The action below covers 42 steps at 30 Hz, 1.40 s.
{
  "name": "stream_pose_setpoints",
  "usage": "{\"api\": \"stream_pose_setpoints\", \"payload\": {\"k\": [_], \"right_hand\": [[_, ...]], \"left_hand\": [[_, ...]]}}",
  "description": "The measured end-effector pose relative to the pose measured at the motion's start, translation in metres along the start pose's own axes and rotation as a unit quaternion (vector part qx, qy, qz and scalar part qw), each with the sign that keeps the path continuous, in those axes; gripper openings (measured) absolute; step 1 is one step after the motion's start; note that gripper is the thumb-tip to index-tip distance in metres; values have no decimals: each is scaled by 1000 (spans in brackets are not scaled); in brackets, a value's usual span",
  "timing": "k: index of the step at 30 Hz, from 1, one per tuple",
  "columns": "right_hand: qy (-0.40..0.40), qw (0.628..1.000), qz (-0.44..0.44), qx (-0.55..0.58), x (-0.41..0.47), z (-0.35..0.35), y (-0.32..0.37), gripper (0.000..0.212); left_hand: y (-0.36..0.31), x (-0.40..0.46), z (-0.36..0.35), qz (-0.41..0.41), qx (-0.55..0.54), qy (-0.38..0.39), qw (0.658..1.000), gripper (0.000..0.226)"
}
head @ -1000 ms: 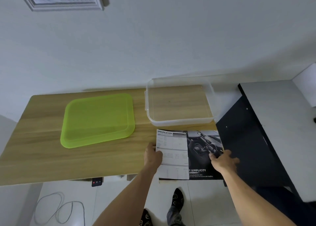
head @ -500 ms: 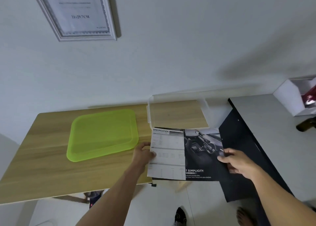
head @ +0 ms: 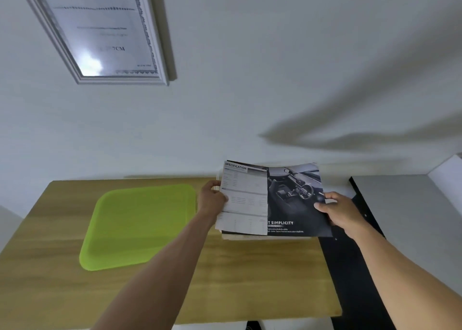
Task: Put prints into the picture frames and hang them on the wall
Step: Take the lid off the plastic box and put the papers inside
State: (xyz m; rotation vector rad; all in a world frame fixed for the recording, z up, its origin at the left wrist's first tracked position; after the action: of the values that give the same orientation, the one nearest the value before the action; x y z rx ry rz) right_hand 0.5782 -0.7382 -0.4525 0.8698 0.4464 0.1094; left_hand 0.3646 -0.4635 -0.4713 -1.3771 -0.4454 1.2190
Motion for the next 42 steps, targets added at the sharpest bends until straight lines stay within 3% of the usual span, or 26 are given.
{"api": "stream_pose_setpoints", "payload": {"k": [9,17,26,31,34,38,42], "right_hand": [[27,986,39,-161,89,-43,-1,16],[74,933,39,-350,106,-68,-10,14],[56,894,54,-441,89,-70,16,9],[47,895,88,-436,66,-86,43,18],[46,910,158,-379,37,-119,74,30],[73,927,264,-257,-18,-189,122,25],[130,913,294,-252,-64,-267,136,28]], "left_hand": [[16,45,-58,-35,149,-32,988,40],[37,45,-83,-42,369,-45,927,40],[27,29,-79,-106,424,-44,898,38],[22,30,-37,-164,358,-57,918,37],[22,39,10,-175,302,-82,933,39],[35,57,92,-136,326,-117,928,43],[73,71,183,-37,403,-138,904,54]]}}
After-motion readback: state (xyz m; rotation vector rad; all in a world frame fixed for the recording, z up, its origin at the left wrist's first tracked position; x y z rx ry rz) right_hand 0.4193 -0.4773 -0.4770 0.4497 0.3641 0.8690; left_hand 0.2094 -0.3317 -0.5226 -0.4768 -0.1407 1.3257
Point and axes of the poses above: each hand's wrist, its own x-axis towards the middle knuckle, its own z-axis out of the back of the hand, y = z × x, the point moved 3 cm from there along x, towards the middle knuckle, and after that the axes turned 6 degrees about -y, right-handed, at the moved point
